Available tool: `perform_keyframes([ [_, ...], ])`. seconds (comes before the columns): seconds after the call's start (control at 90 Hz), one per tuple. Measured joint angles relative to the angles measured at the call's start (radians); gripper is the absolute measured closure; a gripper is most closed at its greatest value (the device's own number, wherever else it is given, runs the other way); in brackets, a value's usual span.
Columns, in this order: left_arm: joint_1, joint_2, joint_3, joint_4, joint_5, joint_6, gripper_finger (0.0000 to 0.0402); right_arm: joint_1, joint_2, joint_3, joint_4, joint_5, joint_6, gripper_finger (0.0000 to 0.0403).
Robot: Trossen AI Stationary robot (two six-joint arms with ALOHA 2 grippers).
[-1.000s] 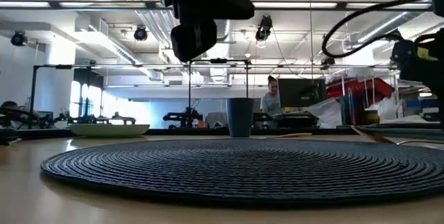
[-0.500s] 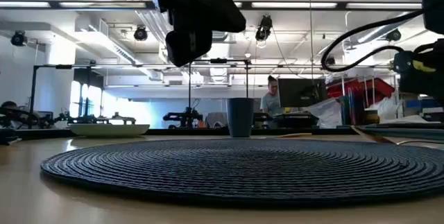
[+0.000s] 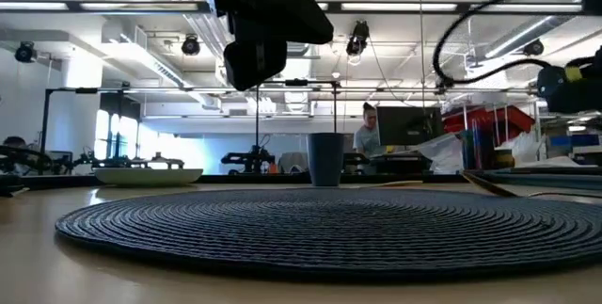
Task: Set table place
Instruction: Adjust the green spoon
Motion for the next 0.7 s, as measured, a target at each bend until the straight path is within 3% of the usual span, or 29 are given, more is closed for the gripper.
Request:
perform_keyframes([
  [0.156, 0.0, 0.0, 0.0, 0.0, 0.001, -0.009, 0.0402, 0.041, -0.001, 0.042, -0.088, 0.053, 0.056, 0.0403],
  [0.3, 0.0, 0.0, 0.0, 0.0, 0.001, -0.01, 0.0402, 0.055, -0.001, 0.037, -0.143, 0.036, 0.083, 0.0403],
  [0.7, -0.001, 0.0, 0.0, 0.0, 0.001, -0.019, 0.0402, 0.111, -0.001, 0.017, 0.038, -0.014, 0.08, 0.0403],
])
